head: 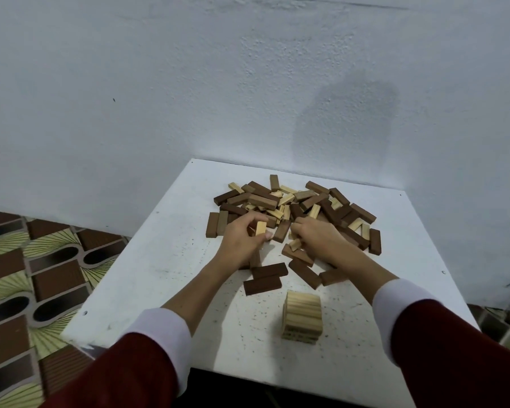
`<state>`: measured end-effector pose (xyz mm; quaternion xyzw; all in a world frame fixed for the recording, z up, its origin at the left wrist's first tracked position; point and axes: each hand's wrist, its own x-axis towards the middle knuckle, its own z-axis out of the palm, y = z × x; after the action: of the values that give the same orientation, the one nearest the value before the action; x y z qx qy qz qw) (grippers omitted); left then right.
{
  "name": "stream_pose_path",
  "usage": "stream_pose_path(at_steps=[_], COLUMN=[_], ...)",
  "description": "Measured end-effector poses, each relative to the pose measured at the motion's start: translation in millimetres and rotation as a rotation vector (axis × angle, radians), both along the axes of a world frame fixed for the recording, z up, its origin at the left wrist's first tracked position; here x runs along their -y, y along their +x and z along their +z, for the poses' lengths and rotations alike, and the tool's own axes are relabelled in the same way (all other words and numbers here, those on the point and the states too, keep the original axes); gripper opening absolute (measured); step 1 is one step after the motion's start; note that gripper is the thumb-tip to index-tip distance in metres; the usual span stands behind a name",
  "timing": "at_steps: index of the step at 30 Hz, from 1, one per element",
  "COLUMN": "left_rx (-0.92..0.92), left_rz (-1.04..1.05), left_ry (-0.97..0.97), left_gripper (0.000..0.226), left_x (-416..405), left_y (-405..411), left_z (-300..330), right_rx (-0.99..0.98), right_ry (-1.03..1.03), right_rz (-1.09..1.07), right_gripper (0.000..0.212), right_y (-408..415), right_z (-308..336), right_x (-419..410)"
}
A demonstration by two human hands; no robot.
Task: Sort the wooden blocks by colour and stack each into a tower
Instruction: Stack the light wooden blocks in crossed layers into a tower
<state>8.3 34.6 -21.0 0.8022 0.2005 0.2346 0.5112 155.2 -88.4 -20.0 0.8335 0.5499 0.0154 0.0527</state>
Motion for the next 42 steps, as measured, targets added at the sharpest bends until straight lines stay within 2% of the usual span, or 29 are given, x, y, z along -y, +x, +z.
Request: stream_pose_path(at_steps=[4,6,9,11,13,18,23,25,28,30,33,38,42], left_rx=[-0.026,-0.019,0.004,0.054,0.107,0.172,0.240,0.232,0.151,0.065,-0.069,-0.150,-0.199], left_rz=[0.017,0.024,0.019,-0.005,-0.030,-0.068,-0.036,0.017,0.109,0.155,0.145,0.100,0.119], left_ry=[-0.006,-0.015,-0.052,-0.137,-0.232,-0.431,-0.633,-0.641,-0.511,-0.375,-0.121,0.118,0.229], left_gripper=[0.025,0.024,0.024,0.025,0.027,0.027,0.022,0.023,0.023,0.022,0.020,0.019,0.025], left_x=[-4.8,-7.2,-9.6,-8.4,-4.2,6.4,3.0,-0.5,-6.0,-10.4,-14.5,-13.4,-17.3], left_y=[-11.6,-16.2,-19.4,-20.5,-21.1,-34.2,-70.1,-85.7,-103.9,-113.7,-121.5,-119.5,-115.0], left_z=[1.6,1.6,3.1,7.2,12.5,21.4,16.4,9.4,-5.2,-17.5,-33.8,-45.3,-50.1], right_rx=[-0.016,-0.121,-0.588,-0.914,-1.106,-1.316,-1.454,-1.415,-1.090,-0.892,-0.752,-0.411,-0.349], right_ry=[-0.007,0.113,0.424,0.508,0.529,0.731,0.796,0.804,0.755,0.701,0.607,0.499,0.459], right_rz=[-0.063,-0.147,-0.313,-0.387,-0.445,-0.547,-0.547,-0.528,-0.523,-0.536,-0.537,-0.530,-0.524], right_gripper=[0.018,0.018,0.021,0.023,0.025,0.022,0.020,0.015,0.010,0.024,0.024,0.033,0.043], right_y=[-3.4,-4.3,-13.3,-27.1,-44.4,-82.0,-119.1,-136.6,-163.2,-179.9,-199.8,-211.3,-207.8], right_z=[1.0,6.0,26.1,43.7,56.8,67.5,63.7,55.8,31.0,8.8,-23.1,-45.1,-46.5], right_x=[-6.2,-9.0,-11.0,-8.8,-5.0,-0.2,-4.5,-9.9,-20.9,-27.7,-30.6,-30.2,-33.4])
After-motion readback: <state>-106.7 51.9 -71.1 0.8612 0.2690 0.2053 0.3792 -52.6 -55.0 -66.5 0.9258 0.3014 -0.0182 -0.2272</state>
